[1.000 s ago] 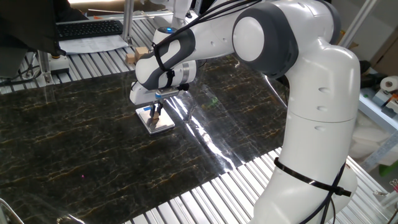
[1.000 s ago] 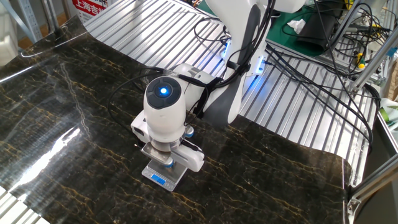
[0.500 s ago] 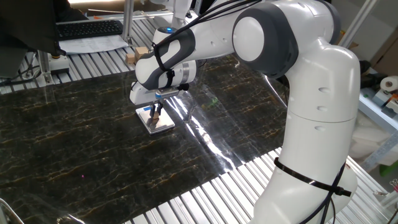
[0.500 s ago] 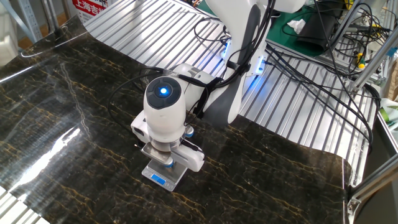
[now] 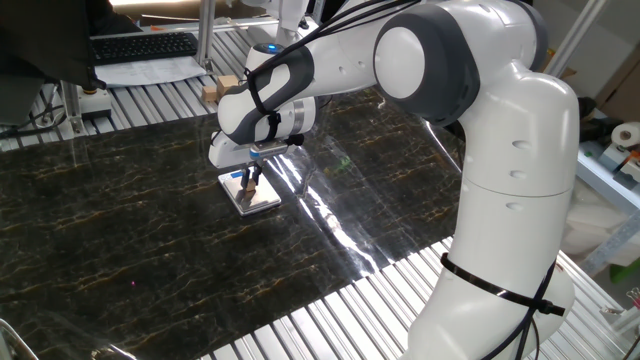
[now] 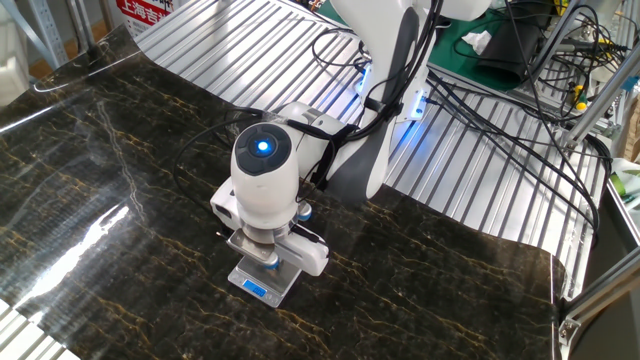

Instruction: Place the block on the scale

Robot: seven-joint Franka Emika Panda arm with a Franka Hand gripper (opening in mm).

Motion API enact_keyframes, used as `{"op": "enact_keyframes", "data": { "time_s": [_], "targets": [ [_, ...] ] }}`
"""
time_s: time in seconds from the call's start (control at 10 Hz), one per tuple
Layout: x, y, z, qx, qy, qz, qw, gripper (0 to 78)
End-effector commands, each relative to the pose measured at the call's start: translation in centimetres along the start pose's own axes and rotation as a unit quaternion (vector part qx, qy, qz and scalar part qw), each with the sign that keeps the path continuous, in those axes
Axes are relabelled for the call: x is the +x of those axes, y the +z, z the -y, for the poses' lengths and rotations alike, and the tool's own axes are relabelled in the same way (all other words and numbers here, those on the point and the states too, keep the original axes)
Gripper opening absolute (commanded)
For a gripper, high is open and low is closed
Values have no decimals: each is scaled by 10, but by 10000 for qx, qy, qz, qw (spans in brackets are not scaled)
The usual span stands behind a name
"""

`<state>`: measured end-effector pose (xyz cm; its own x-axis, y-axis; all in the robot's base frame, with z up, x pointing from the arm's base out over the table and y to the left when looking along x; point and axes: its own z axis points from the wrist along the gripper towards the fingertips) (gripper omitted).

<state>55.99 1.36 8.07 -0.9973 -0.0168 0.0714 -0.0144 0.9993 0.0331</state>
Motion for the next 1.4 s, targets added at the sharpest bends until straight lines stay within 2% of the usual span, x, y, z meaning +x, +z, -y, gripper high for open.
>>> {"op": "enact_keyframes", "data": {
  "time_s": [0.1,0.3,0.4,1.4],
  "targets": [
    [-1,-1,0,0,12,14,10000,11],
    [-1,-1,0,-1,18,13,10000,11],
    [-1,-1,0,-1,18,13,10000,775],
    [-1,-1,0,-1,18,13,10000,775]
  ]
}}
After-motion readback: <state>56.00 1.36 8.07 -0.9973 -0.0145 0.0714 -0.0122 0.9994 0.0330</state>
